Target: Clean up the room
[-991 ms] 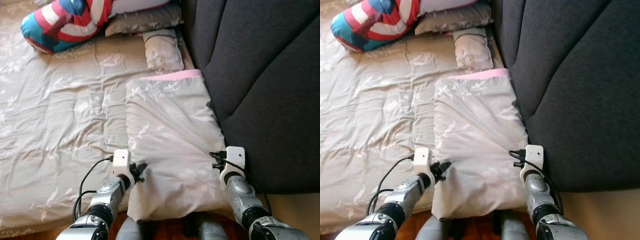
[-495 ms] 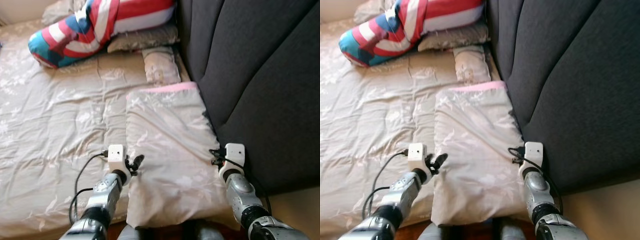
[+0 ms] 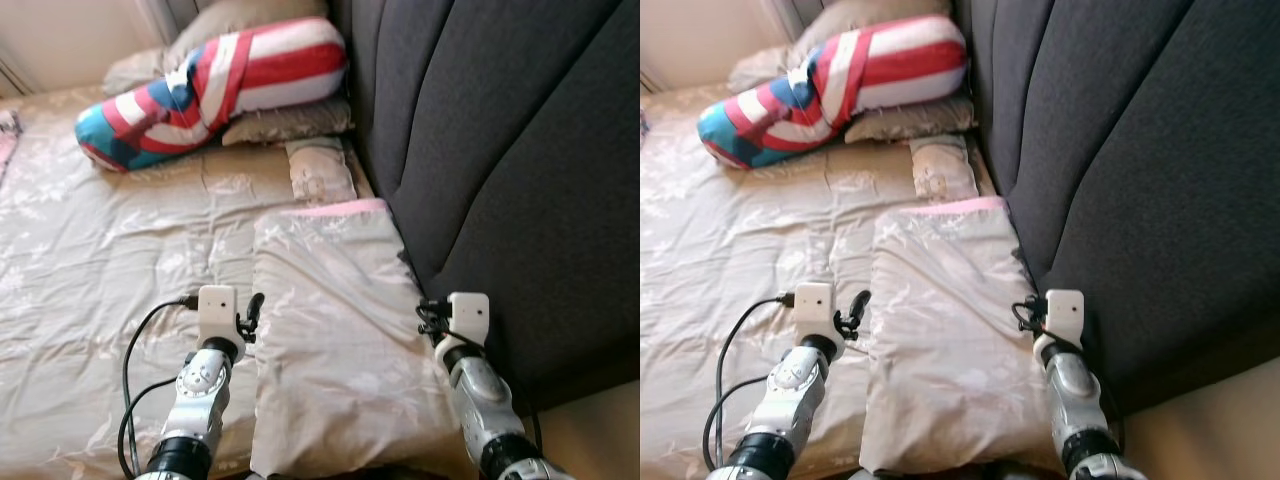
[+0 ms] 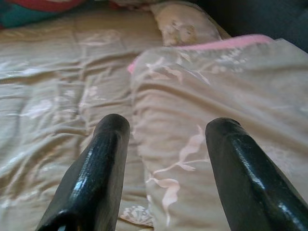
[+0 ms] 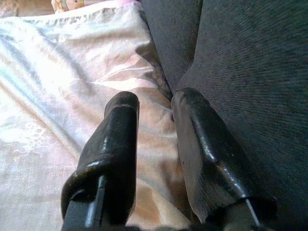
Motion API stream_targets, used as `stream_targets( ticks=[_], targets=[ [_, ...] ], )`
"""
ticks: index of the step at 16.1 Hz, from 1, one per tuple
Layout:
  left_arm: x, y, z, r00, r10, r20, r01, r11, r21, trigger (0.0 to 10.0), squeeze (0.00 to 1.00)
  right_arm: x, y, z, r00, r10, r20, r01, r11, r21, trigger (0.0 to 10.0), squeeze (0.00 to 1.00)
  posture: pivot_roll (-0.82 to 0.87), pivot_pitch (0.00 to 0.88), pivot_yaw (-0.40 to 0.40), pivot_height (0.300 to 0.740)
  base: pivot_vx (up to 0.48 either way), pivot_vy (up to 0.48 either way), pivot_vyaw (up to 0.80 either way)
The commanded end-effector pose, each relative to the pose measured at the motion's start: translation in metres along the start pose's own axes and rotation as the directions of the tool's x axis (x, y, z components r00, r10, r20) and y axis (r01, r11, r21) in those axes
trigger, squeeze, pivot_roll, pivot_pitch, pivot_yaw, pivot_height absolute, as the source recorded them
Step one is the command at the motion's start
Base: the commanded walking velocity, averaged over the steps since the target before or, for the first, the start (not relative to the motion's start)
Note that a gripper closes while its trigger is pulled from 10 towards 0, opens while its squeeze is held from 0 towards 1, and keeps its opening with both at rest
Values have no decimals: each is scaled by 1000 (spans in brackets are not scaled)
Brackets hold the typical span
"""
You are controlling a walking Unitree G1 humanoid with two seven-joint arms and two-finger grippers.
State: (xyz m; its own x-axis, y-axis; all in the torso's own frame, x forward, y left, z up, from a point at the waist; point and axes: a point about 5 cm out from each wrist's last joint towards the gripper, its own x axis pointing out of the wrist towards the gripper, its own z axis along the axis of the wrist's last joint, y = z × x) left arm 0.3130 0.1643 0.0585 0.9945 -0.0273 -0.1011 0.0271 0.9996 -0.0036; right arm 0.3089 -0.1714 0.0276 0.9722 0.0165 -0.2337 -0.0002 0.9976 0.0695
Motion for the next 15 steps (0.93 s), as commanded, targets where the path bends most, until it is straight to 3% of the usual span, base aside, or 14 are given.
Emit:
stream_targets(
  ticks=[1, 3, 7, 12, 15],
  targets=[
    [-5, -5, -7, 1000, -4, -20, 3, 1000, -16, 10000, 0, -5, 2, -9, 1000, 1, -16, -1, 1000, 14, 10000, 0, -23, 108, 19, 740, 0, 0, 0],
    [-5, -11, -8, 1000, -20, -23, 20, 1000, -18, 10000, 0, -6, 5, -10, 1000, 21, -18, -21, 1000, 9, 10000, 0, -24, 106, 21, 740, 0, 0, 0],
    [-4, -9, -5, 1000, -12, -21, 12, 1000, -18, 10000, 0, -5, 11, -6, 999, 48, 3, -48, 999, 11, 10000, 0, -20, 103, 30, 740, 0, 0, 800],
    [-4, -8, -8, 999, -4, -37, 3, 1000, -23, 10000, 0, -4, 5, -5, 999, 36, -2, -36, 999, 12, 10000, 0, -25, 94, 36, 740, 0, 0, 800],
    [-4, -8, -8, 999, -9, -37, 8, 999, -37, 10000, 0, -5, 5, -8, 999, 29, -17, -29, 999, 24, 10000, 0, -25, 84, 39, 740, 0, 0, 0]
  ],
)
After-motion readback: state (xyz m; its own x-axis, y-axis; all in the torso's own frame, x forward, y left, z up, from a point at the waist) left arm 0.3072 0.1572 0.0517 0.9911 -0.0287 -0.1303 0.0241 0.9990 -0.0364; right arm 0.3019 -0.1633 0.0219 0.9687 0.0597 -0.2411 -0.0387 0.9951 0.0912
